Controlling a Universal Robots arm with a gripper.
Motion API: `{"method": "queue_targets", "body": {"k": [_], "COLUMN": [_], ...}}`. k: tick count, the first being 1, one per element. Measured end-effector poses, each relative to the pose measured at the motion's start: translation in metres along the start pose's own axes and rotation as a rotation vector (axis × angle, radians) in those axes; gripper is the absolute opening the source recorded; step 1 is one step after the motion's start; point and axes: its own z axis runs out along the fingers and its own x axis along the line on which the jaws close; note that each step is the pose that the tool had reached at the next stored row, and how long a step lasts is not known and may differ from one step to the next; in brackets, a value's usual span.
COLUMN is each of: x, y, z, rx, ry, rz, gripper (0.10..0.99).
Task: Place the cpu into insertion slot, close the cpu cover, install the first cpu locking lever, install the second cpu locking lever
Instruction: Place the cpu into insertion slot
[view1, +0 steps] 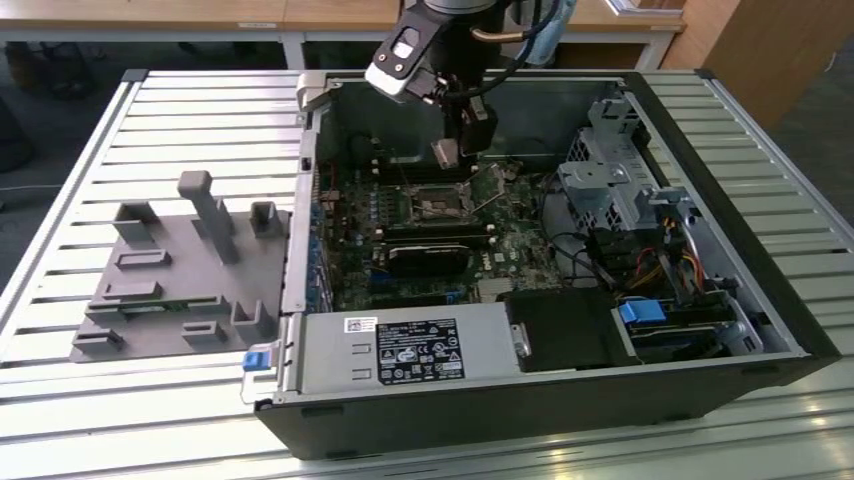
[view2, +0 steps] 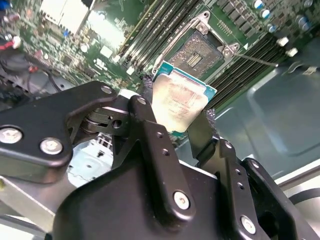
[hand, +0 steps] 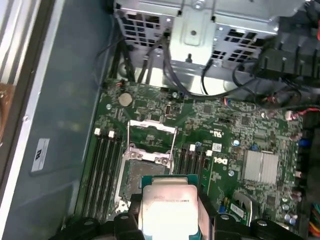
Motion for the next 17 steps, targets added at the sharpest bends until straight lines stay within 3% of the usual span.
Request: {"method": "queue_targets", "body": {"k": [7,17], "x": [0.0003,0.018], "y": [-0.0006,-0.0003], "z": [0.005,0.0237], "rx": [-0.003,0.002], "ry": [-0.014,-0.0207], "rz": [0.111,0.127], "gripper": [0.525,0.525]}}
